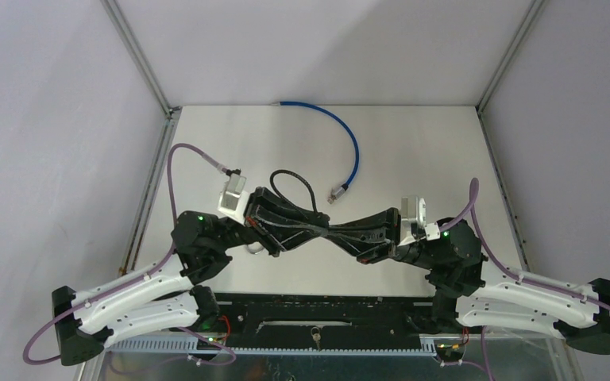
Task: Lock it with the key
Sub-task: Lock the lock.
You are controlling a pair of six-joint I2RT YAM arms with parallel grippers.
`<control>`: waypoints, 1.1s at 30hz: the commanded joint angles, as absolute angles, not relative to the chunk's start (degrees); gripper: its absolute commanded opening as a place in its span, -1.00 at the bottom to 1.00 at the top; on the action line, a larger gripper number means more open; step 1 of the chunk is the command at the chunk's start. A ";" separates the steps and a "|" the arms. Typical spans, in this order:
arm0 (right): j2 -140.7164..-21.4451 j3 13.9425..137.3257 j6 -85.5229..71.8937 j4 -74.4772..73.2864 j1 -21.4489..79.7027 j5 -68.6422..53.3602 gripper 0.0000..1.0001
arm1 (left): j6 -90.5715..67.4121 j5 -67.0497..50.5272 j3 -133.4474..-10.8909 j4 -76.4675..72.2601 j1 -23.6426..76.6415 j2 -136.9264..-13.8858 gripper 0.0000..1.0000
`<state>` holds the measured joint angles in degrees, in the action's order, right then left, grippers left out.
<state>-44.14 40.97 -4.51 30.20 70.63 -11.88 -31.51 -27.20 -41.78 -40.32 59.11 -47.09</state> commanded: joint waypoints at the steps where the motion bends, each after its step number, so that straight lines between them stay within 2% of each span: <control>1: -44.82 41.13 -2.96 31.60 70.40 -13.44 -0.99 | -31.92 -27.62 -42.64 -43.16 59.33 -46.54 -1.00; 6: -44.82 41.13 -1.32 29.49 70.44 -13.69 -1.00 | -31.79 -27.43 -42.76 -43.07 59.33 -46.44 -1.00; 16: -44.04 41.13 -4.29 23.56 70.44 -6.43 -1.00 | -30.72 -26.50 -43.05 -43.76 59.33 -45.64 -1.00; 28: -43.25 37.02 -6.78 21.53 70.23 -9.95 -1.00 | -29.05 -25.72 -43.67 -43.42 59.33 -43.74 -1.00; 33: -43.07 36.73 -9.55 21.87 69.22 -15.04 -1.00 | -28.73 -27.52 -44.41 -43.80 59.33 -44.12 -1.00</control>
<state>-42.65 38.50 -7.07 28.01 70.13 -10.83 -29.50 -27.22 -41.78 -35.33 59.13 -46.37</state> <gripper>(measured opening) 0.008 0.225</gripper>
